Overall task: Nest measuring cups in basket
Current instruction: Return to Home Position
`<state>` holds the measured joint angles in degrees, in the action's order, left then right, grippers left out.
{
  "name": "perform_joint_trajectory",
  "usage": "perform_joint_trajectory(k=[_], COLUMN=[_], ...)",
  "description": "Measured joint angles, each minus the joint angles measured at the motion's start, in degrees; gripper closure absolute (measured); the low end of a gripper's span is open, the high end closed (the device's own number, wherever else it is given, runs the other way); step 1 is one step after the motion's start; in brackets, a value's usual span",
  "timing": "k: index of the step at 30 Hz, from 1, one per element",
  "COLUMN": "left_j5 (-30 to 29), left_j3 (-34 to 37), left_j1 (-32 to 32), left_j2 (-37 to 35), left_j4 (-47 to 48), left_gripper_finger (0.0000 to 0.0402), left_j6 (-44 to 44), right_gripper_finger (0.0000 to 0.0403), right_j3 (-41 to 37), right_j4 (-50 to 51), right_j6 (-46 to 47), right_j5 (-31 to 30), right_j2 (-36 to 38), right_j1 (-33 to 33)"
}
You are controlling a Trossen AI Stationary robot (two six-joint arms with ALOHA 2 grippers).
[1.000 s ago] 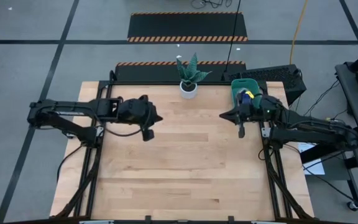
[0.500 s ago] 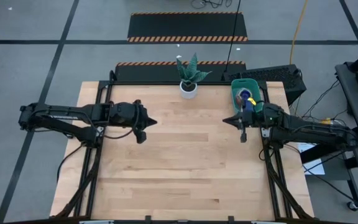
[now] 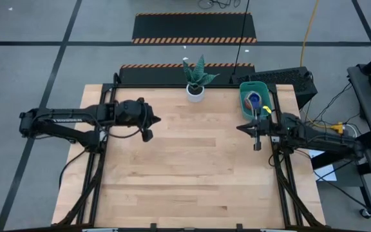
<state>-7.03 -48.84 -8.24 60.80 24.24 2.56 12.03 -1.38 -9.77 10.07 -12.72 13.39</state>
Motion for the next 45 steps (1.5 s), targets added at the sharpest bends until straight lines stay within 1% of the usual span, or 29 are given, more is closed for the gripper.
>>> perform_joint_trajectory(k=[7, 10, 13, 15, 22, 23, 26, 32, 36, 38, 42, 45], left_j5=[0.7, 3.2, 5.0, 5.6, 5.6, 5.6, 5.6, 5.5, 5.5, 5.5, 5.4, 5.4], left_j3=[0.6, 3.9, 7.1, 8.1, 8.1, 8.1, 8.1, 8.1, 8.1, 8.1, 8.1, 8.1], left_j1=[-2.4, -3.6, -4.8, -5.0, -3.9, -3.9, -3.9, -4.0, -4.3, -4.6, -5.4, -5.7], left_j2=[0.0, -0.3, -0.5, -0.5, -0.5, -0.5, -0.5, -0.5, -0.5, -0.5, -0.5, -0.5], left_j4=[-1.5, -5.1, -9.6, -11.0, -12.4, -12.4, -12.2, -12.1, -12.1, -12.1, -12.0, -12.0], left_gripper_finger=[0.0395, 0.0395, 0.0395, 0.0395, 0.0395, 0.0394, 0.0394, 0.0394, 0.0394, 0.0394, 0.0394, 0.0394], left_j6=[-1.5, -1.8, -0.4, 1.0, 1.6, 1.5, 0.9, 0.8, 0.5, 0.2, 0.1, -0.4], right_gripper_finger=[0.0403, 0.0403, 0.0403, 0.0403, 0.0403, 0.0403, 0.0403, 0.0403, 0.0403, 0.0403, 0.0403, 0.0403], right_j3=[-1.8, -2.5, -3.8, -4.9, -9.3, -10.0, -10.9, -10.1, -9.9, -9.9, -9.9, -9.9], right_j4=[-0.1, -1.0, -1.5, -2.2, -9.9, -11.6, -12.0, -10.1, -10.1, -9.9, -9.5, -9.4], right_j6=[0.6, 1.8, 0.6, 0.5, 3.1, 3.3, 4.0, 3.4, 5.7, 6.1, 4.6, 2.7], right_j5=[0.3, 0.4, 0.3, 0.3, 0.3, -0.1, -2.8, -6.0, -9.3, -11.9, -15.9, -16.2], right_j2=[3.8, 4.3, 4.3, 4.3, 4.3, 4.3, 4.4, 4.7, 4.8, 4.8, 4.8, 4.8], right_j1=[0.0, -0.2, -1.2, -1.9, -5.8, -6.4, -8.6, -12.2, -15.7, -18.0, -22.4, -24.5])
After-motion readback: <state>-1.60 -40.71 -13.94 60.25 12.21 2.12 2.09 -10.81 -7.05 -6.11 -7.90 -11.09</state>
